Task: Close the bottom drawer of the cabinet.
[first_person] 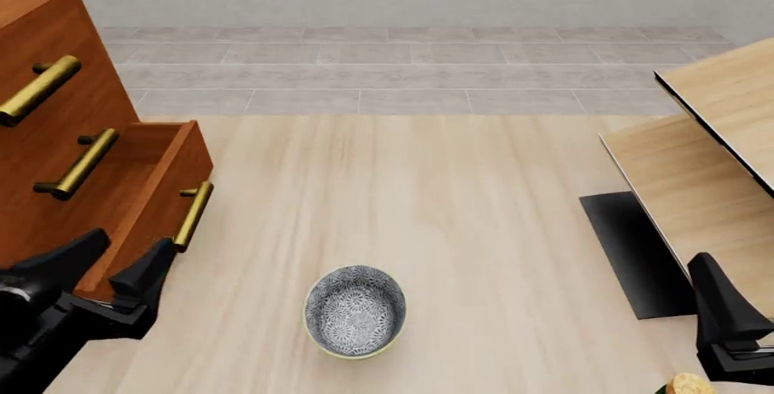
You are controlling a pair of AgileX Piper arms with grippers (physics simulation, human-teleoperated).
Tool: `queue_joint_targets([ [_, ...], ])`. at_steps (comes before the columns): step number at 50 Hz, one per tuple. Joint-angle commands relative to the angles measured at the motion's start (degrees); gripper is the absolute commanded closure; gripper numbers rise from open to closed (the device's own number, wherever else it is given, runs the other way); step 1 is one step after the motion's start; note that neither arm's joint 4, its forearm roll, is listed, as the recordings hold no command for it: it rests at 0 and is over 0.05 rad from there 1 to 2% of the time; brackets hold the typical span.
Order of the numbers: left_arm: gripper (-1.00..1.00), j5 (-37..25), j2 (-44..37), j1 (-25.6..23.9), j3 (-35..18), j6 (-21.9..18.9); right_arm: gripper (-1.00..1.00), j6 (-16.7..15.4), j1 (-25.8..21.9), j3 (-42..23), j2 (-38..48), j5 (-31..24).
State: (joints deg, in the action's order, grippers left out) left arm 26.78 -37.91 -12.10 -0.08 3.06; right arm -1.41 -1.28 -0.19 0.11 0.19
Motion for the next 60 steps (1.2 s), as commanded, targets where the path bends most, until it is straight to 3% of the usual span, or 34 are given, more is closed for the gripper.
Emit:
queue_joint_targets([
  [1, -1.0, 13.5, -18.2, -5.0, 0.0, 2.6, -1.0, -0.2, -0.2, 0.0, 0.0, 0.0],
  [6, -1.0, 20.5, -26.6, -6.5, 0.1, 2.7, -1.0, -0.4, -0.2, 0.0, 0.0, 0.0],
  [11, -1.0, 22.5, -28.8, -7.2, 0.1, 2.8, -1.0, -0.4, -0.2, -0.1, 0.0, -0.1],
  [13, -1.0, 27.3, -34.0, -7.6, 0.0, 2.9, -1.0, -0.6, -0.3, 0.0, 0.0, 0.0],
  [36, -1.0, 41.7, -54.9, -5.3, -2.6, 4.4, -1.0, -0.8, -0.6, 0.1, 0.0, 0.1],
  [60, -1.0, 43.0, -63.9, -1.0, -7.5, 1.7, -1.0, -0.8, -0.6, 0.1, -0.1, 0.1],
])
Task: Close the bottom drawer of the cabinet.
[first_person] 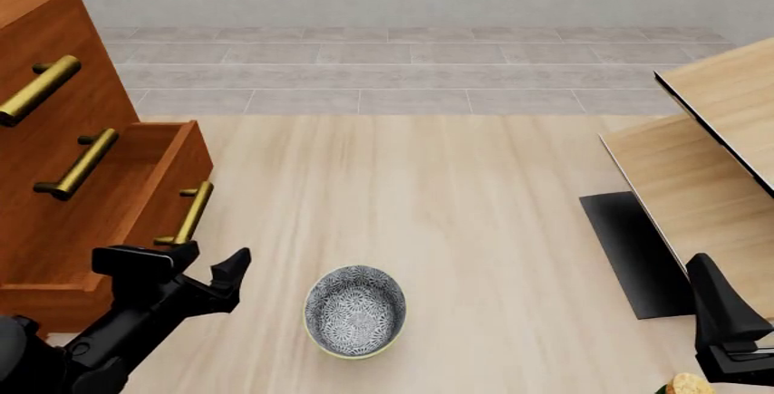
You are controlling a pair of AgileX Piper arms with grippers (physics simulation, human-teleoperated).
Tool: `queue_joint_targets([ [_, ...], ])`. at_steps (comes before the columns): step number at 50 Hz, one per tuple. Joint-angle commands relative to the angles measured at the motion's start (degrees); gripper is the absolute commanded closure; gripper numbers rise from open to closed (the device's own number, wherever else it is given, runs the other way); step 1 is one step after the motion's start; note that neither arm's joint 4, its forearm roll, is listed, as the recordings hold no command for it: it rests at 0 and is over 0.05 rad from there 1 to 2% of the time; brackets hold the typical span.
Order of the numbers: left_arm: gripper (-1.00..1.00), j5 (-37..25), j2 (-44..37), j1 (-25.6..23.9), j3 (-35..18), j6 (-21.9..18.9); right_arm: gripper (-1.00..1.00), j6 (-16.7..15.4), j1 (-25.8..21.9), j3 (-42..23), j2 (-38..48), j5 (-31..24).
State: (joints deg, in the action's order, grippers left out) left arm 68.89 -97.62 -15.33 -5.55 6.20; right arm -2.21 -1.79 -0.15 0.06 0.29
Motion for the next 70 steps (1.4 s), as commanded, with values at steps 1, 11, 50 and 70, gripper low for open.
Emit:
queue_joint_targets([
  [1, -1.0, 0.9, -5.0, 2.8, -2.4, -1.9, -1.0, 0.1, 0.0, 0.0, 0.0, 0.0],
  [11, -1.0, 0.9, -7.8, 6.2, -3.7, -4.0, -1.0, 0.0, 0.0, 0.0, 0.0, 0.0],
  [50, -1.0, 0.9, -11.4, 13.2, -4.8, -13.0, -1.0, -0.1, -0.3, 0.0, 0.0, 0.2],
  [70, -1.0, 1.0, -12.0, 16.2, -4.8, -17.5, -1.0, -0.3, -0.2, 0.0, 0.0, 0.3],
])
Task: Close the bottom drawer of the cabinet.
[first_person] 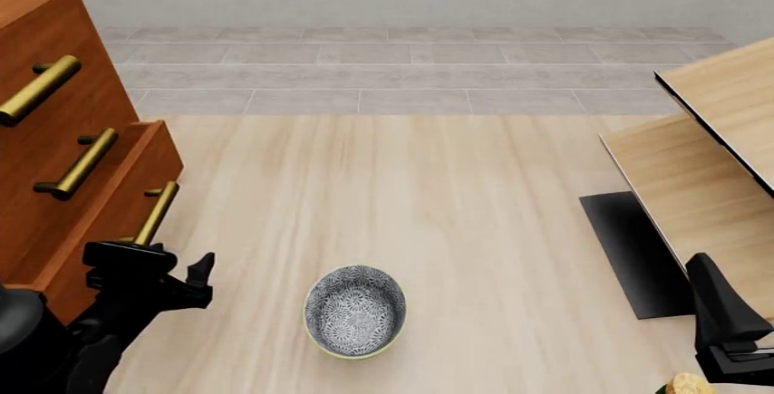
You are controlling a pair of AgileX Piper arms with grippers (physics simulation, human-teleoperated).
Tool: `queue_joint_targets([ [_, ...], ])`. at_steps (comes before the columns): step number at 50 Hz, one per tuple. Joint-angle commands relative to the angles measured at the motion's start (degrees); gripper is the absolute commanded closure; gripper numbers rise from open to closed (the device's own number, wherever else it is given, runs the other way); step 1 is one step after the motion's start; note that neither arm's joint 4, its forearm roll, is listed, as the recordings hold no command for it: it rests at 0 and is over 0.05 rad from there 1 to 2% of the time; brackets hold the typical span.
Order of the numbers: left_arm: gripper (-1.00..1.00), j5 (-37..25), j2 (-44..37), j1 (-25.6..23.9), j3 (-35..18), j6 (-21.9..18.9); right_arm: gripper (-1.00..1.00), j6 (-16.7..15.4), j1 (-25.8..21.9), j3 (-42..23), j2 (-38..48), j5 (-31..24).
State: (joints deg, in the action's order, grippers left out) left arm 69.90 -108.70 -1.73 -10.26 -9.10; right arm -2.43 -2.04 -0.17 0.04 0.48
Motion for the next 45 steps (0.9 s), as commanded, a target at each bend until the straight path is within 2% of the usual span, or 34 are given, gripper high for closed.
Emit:
queue_joint_targets([
  [1, -1.0, 0.0, -1.0, 2.8, -0.2, -2.5, -1.0, -0.1, 0.0, 0.0, 0.0, 0.1],
  [45, -1.0, 0.0, -2.3, 6.9, -0.2, -7.6, -1.0, -0.1, 0.2, 0.0, 0.0, 0.1],
])
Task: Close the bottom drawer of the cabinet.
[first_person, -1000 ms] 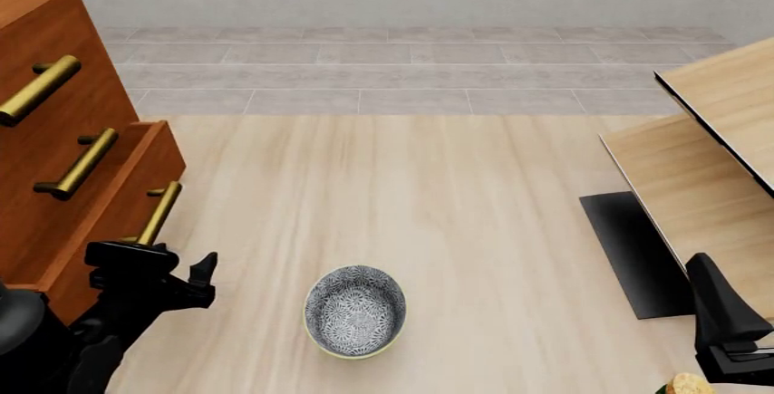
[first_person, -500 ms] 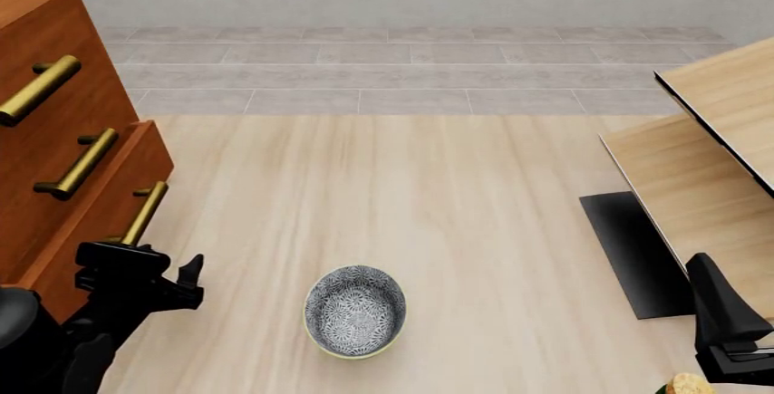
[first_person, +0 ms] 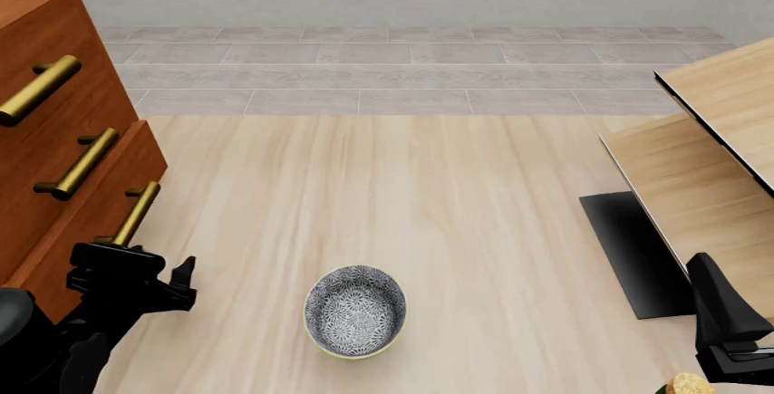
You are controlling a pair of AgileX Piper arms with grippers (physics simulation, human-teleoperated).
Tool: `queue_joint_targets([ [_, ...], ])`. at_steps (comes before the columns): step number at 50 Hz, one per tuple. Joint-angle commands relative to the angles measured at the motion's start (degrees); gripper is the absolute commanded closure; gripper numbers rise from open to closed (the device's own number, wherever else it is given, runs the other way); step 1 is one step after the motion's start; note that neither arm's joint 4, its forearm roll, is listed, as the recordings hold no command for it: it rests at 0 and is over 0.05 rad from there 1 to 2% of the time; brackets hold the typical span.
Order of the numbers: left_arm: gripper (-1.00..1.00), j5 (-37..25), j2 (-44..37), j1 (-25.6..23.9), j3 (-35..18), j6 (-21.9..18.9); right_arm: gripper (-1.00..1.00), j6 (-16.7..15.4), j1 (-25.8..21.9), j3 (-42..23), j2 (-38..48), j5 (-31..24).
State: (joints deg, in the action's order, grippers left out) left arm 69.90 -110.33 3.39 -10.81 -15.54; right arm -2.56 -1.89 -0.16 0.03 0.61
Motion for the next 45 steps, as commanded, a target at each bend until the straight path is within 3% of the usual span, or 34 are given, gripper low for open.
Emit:
queue_joint_targets([
  [1, -1.0, 0.0, -0.7, 1.9, 0.4, -1.2, -1.0, 0.0, 0.1, 0.0, 0.0, 0.0],
  [45, -1.0, 0.0, -0.7, 6.5, 0.5, -3.0, -1.0, 0.0, 0.2, 0.0, 0.0, 0.0],
])
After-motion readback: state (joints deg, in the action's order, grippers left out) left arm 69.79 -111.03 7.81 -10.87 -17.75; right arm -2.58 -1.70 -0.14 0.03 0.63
